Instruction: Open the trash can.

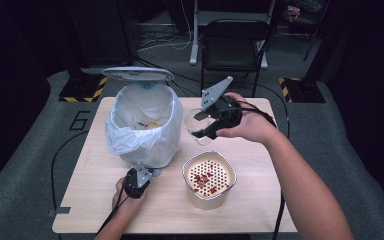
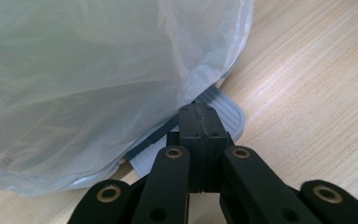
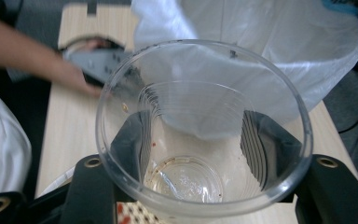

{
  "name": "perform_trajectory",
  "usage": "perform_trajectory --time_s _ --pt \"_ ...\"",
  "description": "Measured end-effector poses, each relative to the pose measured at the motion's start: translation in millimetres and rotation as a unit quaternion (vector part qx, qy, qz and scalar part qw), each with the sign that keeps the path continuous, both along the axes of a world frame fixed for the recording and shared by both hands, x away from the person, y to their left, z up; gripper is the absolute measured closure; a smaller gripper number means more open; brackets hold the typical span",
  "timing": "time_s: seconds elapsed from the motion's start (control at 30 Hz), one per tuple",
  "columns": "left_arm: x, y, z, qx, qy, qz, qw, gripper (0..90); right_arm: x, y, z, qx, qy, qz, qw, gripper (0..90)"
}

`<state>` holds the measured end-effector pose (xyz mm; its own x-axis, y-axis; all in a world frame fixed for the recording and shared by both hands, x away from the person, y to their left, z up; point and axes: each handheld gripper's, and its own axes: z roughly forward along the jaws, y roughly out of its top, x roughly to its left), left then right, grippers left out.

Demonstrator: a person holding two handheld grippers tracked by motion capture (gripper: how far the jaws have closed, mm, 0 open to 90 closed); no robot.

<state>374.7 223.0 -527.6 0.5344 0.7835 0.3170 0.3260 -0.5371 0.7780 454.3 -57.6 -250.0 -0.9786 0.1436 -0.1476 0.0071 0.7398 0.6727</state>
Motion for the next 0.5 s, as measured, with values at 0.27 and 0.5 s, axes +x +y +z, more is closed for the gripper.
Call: perform_trajectory --time_s 0.27,0.5 --pt "0.2 0.3 0.1 -0.001 0.000 -0.001 1.0000 90.0 12.6 25.8 8.1 0.039 0.024 -0.041 0.9981 42.6" --pt "0.4 0.5 0.1 -0.003 0.001 -0.001 1.0000 90.0 20.4 51.3 19.7 0.056 0.020 -0.058 0.9965 42.5"
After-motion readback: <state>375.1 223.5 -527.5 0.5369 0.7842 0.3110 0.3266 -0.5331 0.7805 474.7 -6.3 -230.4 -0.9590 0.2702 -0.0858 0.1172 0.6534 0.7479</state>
